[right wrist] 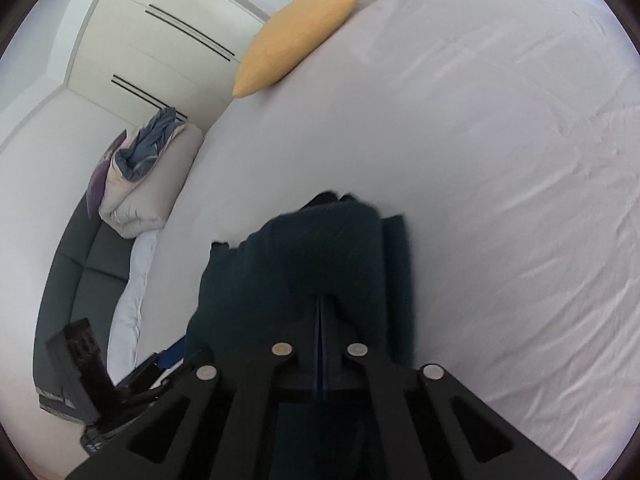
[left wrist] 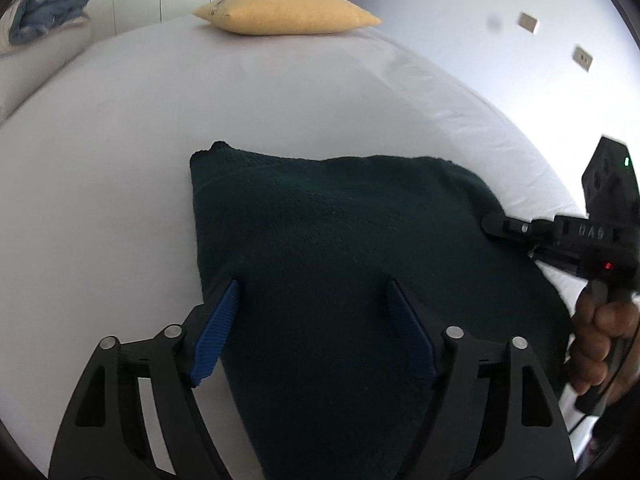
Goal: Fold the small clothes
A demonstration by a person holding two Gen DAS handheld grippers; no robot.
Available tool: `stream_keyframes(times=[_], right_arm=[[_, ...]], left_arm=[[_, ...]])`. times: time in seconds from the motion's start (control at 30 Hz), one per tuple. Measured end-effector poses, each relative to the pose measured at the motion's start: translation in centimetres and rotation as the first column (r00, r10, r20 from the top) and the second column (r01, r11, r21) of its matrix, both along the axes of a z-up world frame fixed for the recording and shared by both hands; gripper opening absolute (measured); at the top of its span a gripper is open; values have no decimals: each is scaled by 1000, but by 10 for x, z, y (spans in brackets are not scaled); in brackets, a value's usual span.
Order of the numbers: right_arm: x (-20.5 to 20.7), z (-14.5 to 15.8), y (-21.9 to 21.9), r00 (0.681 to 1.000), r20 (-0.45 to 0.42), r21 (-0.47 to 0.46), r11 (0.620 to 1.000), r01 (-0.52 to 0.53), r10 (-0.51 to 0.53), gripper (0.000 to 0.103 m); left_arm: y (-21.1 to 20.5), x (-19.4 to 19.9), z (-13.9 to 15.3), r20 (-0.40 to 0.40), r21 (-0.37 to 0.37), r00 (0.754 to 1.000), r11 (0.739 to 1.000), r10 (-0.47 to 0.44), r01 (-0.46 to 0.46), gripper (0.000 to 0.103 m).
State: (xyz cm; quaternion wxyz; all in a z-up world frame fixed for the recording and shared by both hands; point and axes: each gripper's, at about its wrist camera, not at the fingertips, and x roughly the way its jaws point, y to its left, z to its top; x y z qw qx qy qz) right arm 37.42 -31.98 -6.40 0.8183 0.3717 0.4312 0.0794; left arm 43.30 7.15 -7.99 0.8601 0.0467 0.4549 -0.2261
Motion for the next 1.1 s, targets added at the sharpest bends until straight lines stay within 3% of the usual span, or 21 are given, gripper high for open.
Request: stream_keyframes(times=[0.07, 0.2, 0.23, 0.27, 0.33, 0.4, 0.53, 0.57, 0.7, 0.8, 0.87, 1.0, 1.1], right_arm=[[2, -1, 0, 1000, 14, -22, 1000, -3, 3, 0], [11, 5, 8, 1000, 3, -80, 997, 2, -2, 0], [9, 13, 11, 1000, -5, -107, 994, 11, -12, 0], [6, 27, 17, 1000, 16, -134, 991, 13, -11, 5], [7, 51, 32, 996, 84, -143, 990, -6, 19, 5], [15, 57, 42, 995, 81, -153, 987, -40, 53, 11], [39, 25, 43, 998, -23, -126, 990, -68, 66, 11], [41, 13, 39, 998, -43, -108, 993, -56, 51, 0], [33, -1, 17, 1000, -12, -32, 999, -11, 11, 0], [22, 9, 17, 1000, -7, -98, 995, 8, -8, 0], [15, 23, 23, 1000, 7, -151, 988, 20, -20, 7], [-1, 39, 42, 998, 57, -163, 986, -27, 37, 28], [-11, 28, 53, 997, -2, -255, 964, -72, 74, 28]], left_arm=[[-9, -4, -3, 31, 32, 999, 999, -11, 10, 79], [-10, 2, -8, -3, 14, 1000, 1000, -14, 14, 82], [-8, 3, -6, -2, 16, 1000, 1000, -16, 16, 82], [-7, 5, -8, 1, 17, 1000, 1000, -16, 16, 82], [-5, 6, -9, 3, 13, 1000, 1000, -8, 8, 82], [-2, 3, -8, 4, 17, 1000, 1000, 1, -1, 82], [-3, 5, -9, 0, 25, 1000, 1000, 3, -3, 82], [-4, 4, -9, 4, 27, 1000, 1000, 2, -2, 82], [-7, 6, -10, 15, 31, 1000, 1000, 2, -2, 83], [-3, 2, -12, 20, 29, 1000, 1000, 4, -4, 83], [-1, -1, -13, 20, 29, 1000, 1000, 5, -6, 83], [0, -2, -12, 20, 32, 1000, 999, 5, -5, 83], [0, -3, -12, 25, 36, 1000, 999, 0, -1, 83]])
